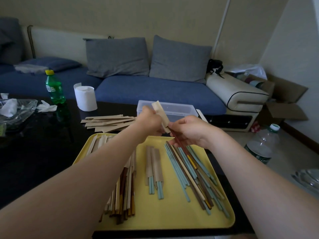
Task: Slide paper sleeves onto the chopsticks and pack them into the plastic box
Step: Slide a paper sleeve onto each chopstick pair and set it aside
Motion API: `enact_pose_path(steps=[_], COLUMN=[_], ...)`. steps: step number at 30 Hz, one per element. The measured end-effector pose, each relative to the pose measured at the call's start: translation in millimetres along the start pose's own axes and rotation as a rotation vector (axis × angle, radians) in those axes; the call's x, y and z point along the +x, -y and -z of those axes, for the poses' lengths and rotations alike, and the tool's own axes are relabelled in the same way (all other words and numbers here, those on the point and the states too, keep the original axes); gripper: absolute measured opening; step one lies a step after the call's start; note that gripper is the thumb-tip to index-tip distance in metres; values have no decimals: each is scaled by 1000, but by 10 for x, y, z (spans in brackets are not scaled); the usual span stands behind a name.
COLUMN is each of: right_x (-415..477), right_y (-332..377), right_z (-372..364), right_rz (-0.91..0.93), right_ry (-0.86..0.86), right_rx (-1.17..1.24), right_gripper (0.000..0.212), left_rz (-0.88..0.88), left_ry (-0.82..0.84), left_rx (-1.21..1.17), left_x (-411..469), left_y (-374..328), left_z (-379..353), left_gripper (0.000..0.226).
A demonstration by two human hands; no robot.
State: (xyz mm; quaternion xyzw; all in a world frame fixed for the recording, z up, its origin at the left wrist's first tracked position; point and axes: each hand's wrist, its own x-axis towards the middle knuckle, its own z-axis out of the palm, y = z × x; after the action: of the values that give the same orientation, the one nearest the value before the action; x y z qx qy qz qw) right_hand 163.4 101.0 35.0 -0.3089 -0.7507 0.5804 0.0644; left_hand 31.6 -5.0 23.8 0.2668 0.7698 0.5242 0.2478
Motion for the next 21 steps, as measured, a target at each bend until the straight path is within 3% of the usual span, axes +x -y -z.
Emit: enact_pose_path(steps=[3,8,13,21], right_x=[-39,-124,-249,-356], right_y=[-4,45,57,-1], right_z=[-3,-3,125,156], right_rz=[27,-28,-185,-191], right_ry=[44,109,411,296], right_rx=[-57,-85,-303,-193], right_gripper=[36,39,28,28], left_rz=[63,129,159,175], left_ry=[8,-40,-103,210], left_rx=[-220,-284,-349,-204], left_x=[-79,-140,-60,-175], left_y=[-73,-77,-42,-40], left_z=[-39,-49,-22,-125], left_gripper=[32,28,27,33])
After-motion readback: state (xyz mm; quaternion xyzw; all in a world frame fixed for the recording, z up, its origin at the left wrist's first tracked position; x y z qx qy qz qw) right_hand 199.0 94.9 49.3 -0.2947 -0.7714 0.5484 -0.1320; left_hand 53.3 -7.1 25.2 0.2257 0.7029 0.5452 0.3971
